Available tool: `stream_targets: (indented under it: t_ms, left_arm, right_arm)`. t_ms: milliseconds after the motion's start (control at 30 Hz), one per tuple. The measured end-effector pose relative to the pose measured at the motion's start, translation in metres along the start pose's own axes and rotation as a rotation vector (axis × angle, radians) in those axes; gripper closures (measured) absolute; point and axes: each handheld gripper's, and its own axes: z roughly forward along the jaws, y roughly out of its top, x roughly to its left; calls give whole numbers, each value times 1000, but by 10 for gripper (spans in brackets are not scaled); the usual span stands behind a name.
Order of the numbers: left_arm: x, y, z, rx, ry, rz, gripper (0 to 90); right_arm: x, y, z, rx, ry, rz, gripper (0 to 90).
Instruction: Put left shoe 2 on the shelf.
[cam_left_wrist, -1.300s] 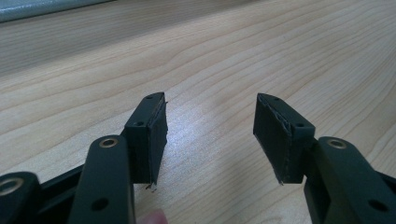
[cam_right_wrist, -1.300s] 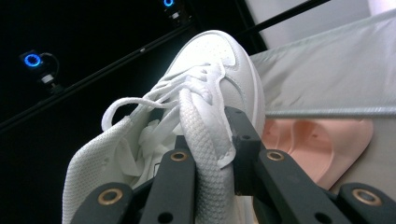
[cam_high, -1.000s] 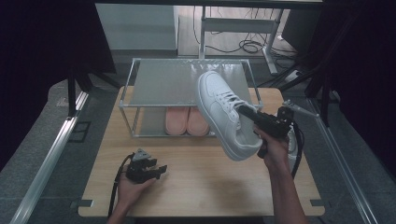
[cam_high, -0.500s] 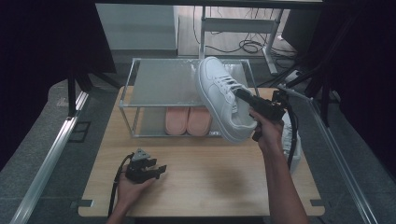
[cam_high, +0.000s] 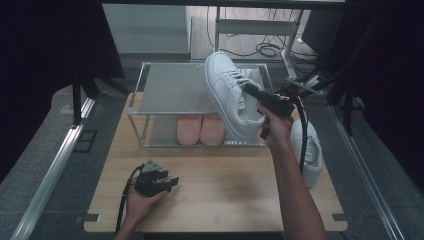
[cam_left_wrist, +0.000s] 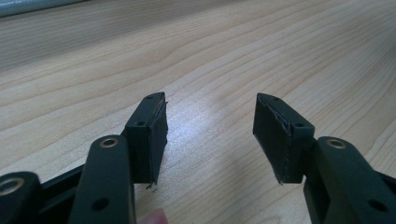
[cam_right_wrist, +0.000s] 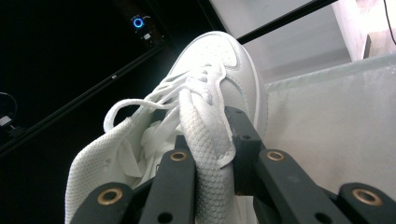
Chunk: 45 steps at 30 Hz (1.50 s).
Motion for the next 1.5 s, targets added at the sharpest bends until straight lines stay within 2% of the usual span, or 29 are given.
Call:
stream_targets:
  t_ms: [367, 600, 1133, 1167, 1500]
  left_arm:
    - [-1, 0, 1, 2, -5, 1, 453]
    - [-1, 0, 0, 1, -8, 0, 453]
    - [3, -1, 0, -1, -17, -2, 453]
    - [3, -1, -1, -4, -20, -4, 453]
    - [5, -2, -2, -9, -35, -22, 453]
  right_arm:
    - [7, 10, 28, 6, -31, 9, 813]
    - [7, 16, 53, 12, -87, 33, 812]
    - [4, 25, 102, 44, -180, 36, 811]
    - [4, 25, 112, 56, -192, 27, 811]
    - [2, 22, 153, 84, -255, 44, 811]
